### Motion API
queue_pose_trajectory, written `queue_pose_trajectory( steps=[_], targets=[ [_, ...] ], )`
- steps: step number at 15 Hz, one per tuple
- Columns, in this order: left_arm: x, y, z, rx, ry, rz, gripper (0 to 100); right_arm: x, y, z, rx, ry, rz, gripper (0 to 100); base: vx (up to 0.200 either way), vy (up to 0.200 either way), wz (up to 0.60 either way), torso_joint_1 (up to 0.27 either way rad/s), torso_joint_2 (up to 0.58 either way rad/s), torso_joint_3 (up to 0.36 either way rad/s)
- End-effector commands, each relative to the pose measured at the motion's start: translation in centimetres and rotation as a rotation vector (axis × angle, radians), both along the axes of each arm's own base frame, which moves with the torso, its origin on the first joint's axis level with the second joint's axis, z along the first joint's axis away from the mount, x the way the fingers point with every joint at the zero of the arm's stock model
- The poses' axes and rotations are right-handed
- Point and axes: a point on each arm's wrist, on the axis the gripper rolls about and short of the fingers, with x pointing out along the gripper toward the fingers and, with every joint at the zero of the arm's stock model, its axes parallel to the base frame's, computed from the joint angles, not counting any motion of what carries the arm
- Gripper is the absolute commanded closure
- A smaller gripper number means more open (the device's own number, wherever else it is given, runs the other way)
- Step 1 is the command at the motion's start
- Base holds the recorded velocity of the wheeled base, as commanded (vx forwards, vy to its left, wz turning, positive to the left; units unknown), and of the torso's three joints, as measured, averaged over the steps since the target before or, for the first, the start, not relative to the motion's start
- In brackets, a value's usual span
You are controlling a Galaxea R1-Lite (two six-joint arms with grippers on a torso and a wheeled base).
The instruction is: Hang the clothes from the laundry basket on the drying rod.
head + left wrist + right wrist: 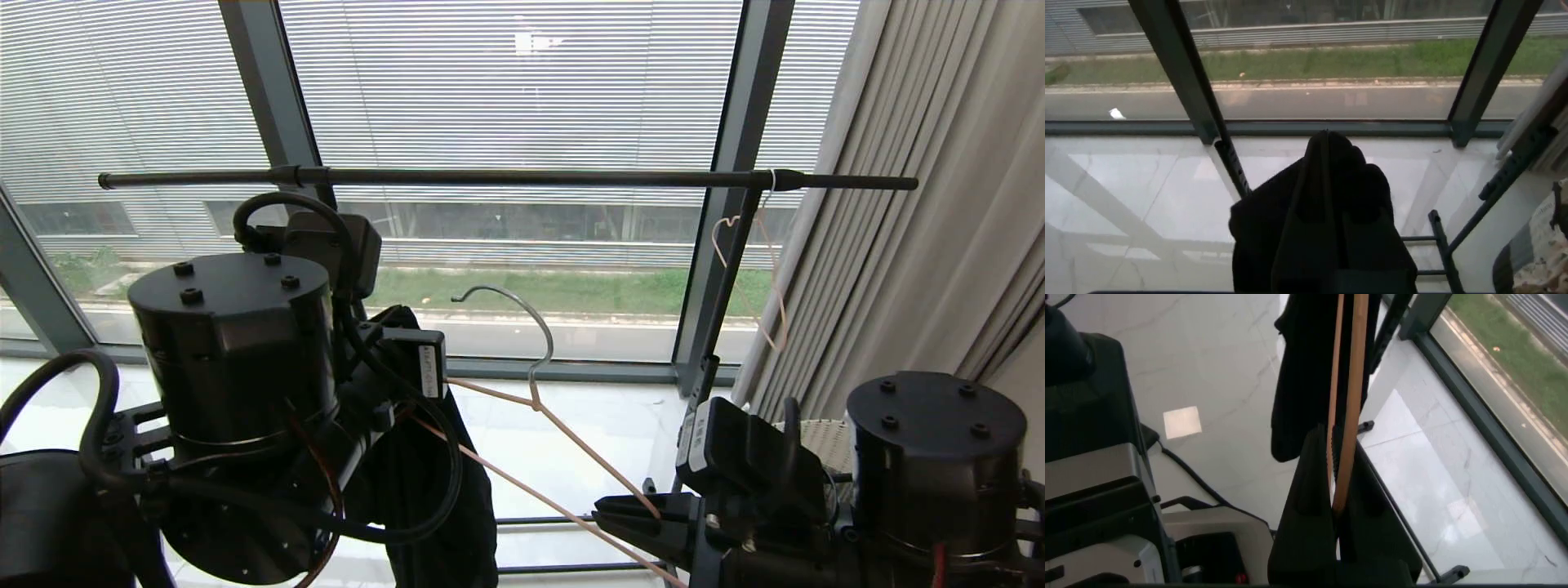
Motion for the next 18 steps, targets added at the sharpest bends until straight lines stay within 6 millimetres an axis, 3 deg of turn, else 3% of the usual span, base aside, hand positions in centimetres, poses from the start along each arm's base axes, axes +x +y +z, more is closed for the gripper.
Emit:
queue_pose_trajectory(
  steps=[1,10,18],
  targets=[
    [-1.1,-1.1,0.0,0.002,0.000,-0.061,100,0.5,0.8,-0.4,-0.009,0.015,-0.025,100,0.000,0.000,0.00,0.000,0.00,0.000],
    [-3.2,-2.8,0.0,0.091,0.001,-0.242,100,0.1,2.7,-1.3,0.000,0.123,-0.048,100,0.000,0.000,0.00,0.000,0.00,0.000],
    [-3.6,-2.1,-0.2,0.114,0.001,-0.241,100,0.9,3.4,-0.5,0.082,0.186,-0.290,100,0.000,0.000,0.00,0.000,0.00,0.000]
  ],
)
